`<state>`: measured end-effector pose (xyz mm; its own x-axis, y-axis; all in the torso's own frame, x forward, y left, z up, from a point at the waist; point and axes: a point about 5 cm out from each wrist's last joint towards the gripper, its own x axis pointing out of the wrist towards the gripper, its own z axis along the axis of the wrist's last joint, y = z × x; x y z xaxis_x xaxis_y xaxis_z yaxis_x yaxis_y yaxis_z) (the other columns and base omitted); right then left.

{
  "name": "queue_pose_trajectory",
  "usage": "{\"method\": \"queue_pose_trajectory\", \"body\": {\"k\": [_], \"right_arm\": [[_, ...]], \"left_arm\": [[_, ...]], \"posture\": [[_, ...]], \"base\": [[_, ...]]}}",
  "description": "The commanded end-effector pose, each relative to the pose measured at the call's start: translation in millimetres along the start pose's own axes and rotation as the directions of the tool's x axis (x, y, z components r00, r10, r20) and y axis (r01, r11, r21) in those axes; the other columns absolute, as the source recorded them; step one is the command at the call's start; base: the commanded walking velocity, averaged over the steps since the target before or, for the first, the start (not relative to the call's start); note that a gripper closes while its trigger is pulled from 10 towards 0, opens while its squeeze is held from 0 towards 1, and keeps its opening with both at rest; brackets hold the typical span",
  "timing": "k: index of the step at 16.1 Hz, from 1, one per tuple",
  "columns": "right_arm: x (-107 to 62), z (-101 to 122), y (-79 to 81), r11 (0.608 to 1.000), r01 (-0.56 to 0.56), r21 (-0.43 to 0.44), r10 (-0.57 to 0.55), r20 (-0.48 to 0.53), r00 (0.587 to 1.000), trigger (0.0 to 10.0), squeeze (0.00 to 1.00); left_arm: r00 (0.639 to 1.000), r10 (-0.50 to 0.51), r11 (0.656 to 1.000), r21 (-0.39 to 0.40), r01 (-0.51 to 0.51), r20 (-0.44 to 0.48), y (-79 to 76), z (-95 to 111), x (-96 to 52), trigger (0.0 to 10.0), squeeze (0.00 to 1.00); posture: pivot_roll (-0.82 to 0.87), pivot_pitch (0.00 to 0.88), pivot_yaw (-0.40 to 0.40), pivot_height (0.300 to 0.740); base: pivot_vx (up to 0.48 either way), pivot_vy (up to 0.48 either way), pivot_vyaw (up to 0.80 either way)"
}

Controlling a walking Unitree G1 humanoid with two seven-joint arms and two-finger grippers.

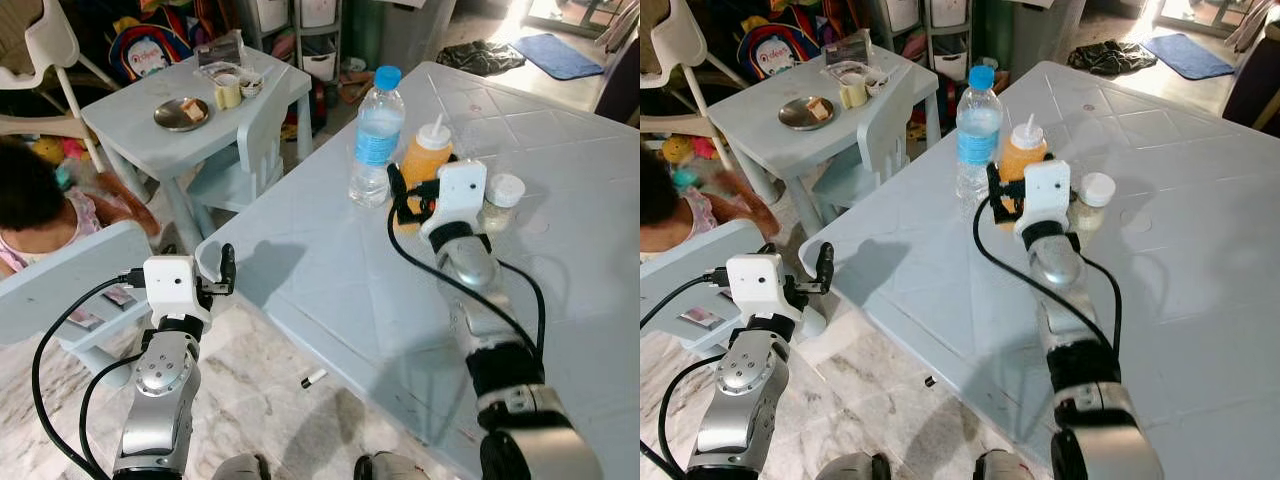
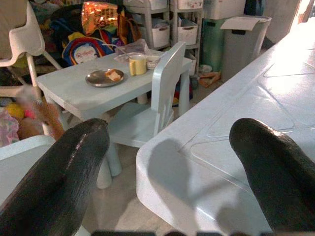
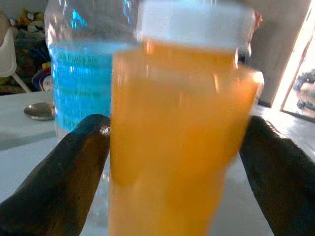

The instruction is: Restocking fridge

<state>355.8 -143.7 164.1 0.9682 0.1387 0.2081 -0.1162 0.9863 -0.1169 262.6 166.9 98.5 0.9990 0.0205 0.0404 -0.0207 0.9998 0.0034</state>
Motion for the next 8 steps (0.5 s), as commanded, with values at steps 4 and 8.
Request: {"method": "queue_pose_trajectory", "body": {"k": [4, 8], "right_arm": [[10.2, 12.3, 0.0, 1.0, -0.028, -0.001, 0.028, 0.05, 0.998, 10.0, 0.0], [10.9, 12.8, 1.7, 0.999, -0.042, -0.004, 0.042, 0.063, 0.997, 10.0, 0.0]], "left_arm": [[1.0, 0.006, 1.0, 0.009, -0.006, -0.002, 1.9, 0.9, -0.9, 10.0, 0.0], [1.0, 0.005, 1.0, 0.009, -0.005, -0.003, 1.5, 0.4, -1.1, 10.0, 0.0]], "posture": [[0.0, 0.093, 0.035, 0.74], [0.0, 0.092, 0.034, 0.74]], "base": [[0.0, 0.0, 0.0], [0.0, 0.0, 0.0]]}}
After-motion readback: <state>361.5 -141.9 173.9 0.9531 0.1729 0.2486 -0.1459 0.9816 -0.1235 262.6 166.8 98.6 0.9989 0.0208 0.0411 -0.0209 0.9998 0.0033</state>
